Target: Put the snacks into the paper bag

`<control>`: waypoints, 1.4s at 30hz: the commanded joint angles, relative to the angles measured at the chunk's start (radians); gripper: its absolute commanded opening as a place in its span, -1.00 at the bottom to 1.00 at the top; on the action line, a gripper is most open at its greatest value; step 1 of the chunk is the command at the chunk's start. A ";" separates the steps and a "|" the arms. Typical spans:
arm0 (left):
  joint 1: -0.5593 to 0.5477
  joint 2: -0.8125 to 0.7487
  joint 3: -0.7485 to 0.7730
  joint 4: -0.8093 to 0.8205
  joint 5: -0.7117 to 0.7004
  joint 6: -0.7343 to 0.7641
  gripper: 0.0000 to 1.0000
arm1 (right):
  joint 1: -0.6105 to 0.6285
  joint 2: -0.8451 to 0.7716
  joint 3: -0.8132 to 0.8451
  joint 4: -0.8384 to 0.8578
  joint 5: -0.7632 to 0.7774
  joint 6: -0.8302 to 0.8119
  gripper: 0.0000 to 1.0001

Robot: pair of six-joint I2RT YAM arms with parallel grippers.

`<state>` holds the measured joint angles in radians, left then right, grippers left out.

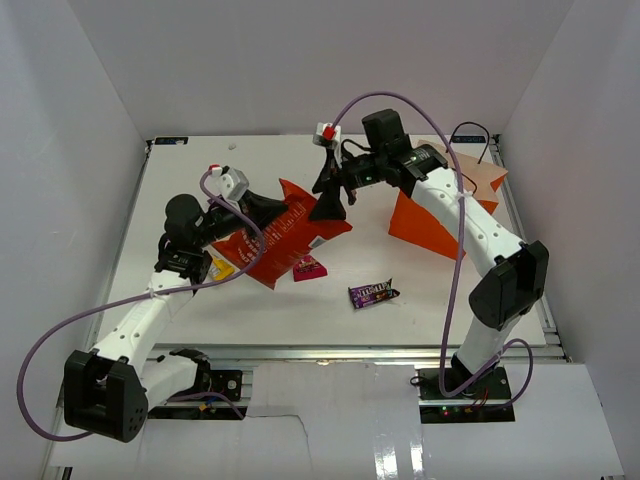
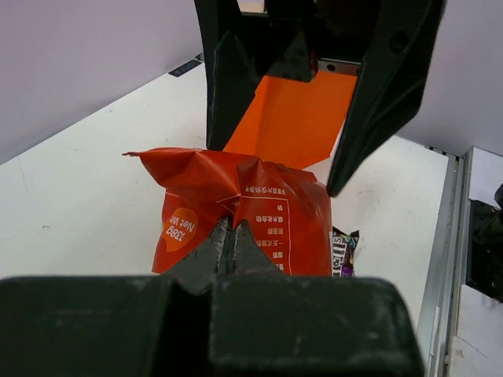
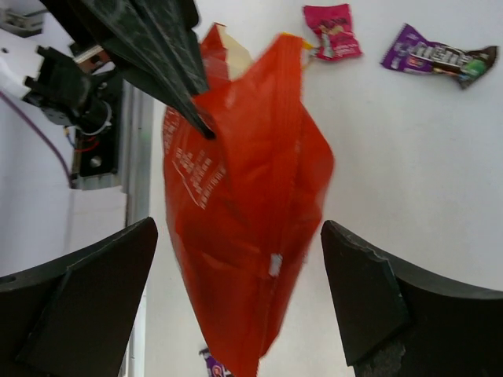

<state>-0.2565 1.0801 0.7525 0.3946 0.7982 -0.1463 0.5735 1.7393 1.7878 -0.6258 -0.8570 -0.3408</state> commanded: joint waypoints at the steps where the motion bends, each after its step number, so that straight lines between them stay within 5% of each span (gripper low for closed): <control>1: 0.000 -0.032 -0.016 0.039 0.025 -0.007 -1.00 | 0.043 0.008 0.012 0.047 -0.091 0.052 0.81; 10: 0.000 -0.045 -0.013 0.038 0.032 -0.021 -1.00 | 0.077 0.042 -0.011 0.077 -0.093 0.089 0.97; 12: -0.001 -0.048 -0.012 0.036 0.032 -0.025 -1.00 | 0.078 0.039 -0.027 0.083 -0.053 0.089 0.86; 17: 0.000 -0.062 -0.008 0.035 0.035 -0.026 -1.00 | 0.074 0.031 0.001 0.087 0.136 0.031 0.96; 26: 0.000 -0.075 -0.007 0.033 0.044 -0.036 -1.00 | 0.072 0.049 -0.030 0.071 -0.015 -0.029 1.00; 32: 0.000 -0.078 -0.008 0.033 0.047 -0.050 -1.00 | 0.071 0.055 -0.024 0.071 -0.094 -0.038 0.47; 38: 0.000 -0.089 -0.002 0.033 0.050 -0.062 -1.00 | 0.069 0.046 -0.034 0.071 -0.139 -0.058 -0.30; 42: 0.000 -0.091 0.008 0.033 0.052 -0.073 -1.00 | 0.058 0.036 -0.033 0.069 -0.157 -0.064 -0.57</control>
<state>-0.2546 1.0260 0.7284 0.3813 0.8314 -0.2062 0.6376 1.7889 1.7565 -0.5739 -0.9546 -0.3904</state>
